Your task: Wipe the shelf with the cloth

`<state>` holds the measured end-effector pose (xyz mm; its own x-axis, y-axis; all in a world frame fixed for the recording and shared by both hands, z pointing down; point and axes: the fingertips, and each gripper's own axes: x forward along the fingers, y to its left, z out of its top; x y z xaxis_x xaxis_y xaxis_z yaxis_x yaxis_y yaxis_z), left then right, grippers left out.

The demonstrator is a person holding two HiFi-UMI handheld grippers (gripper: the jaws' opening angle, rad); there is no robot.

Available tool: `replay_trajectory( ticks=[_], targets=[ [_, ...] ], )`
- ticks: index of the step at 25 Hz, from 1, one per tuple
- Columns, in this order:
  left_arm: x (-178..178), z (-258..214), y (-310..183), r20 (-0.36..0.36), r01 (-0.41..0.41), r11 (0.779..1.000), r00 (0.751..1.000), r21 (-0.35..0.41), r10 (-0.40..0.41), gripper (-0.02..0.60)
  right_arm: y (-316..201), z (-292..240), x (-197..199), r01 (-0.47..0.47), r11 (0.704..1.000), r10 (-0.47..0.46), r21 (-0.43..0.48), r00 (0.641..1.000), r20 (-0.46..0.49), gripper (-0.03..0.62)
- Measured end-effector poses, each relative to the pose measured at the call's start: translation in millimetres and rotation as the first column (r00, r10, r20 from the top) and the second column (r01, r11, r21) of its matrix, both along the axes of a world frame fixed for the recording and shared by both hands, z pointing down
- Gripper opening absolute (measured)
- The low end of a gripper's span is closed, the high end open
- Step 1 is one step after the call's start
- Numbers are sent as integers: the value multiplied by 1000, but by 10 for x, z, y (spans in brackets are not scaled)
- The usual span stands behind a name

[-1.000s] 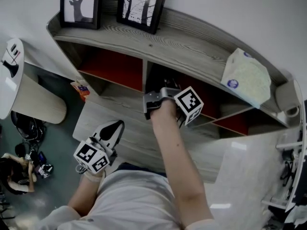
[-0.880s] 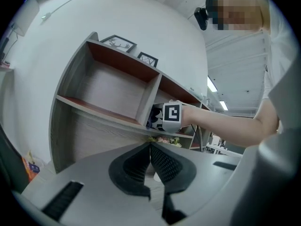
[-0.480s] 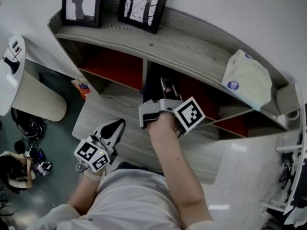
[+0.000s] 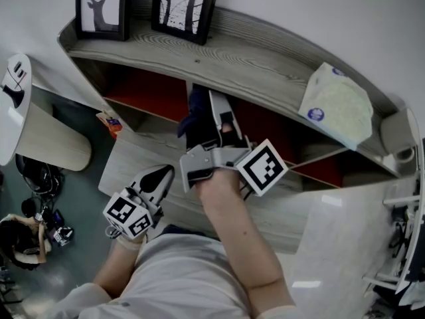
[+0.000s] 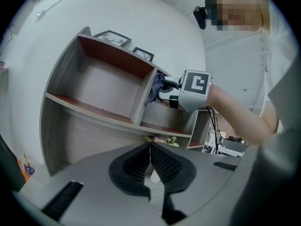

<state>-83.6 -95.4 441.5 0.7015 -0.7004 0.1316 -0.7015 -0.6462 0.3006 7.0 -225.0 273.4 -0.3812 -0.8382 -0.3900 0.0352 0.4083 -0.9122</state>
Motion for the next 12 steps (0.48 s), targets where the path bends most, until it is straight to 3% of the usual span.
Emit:
replay_trajectory(
  ticks=[6,12],
  targets=[
    [0,22,-10,5,-1,1000,1000,-6,1,15,-251,37,55,-6,1000,6,17,1000,5,109],
    [-26,39,-42,6,2,1000,1000,-13,-2,15,-506,240,135,-7,999,7,-46,1000,-3,109]
  ],
)
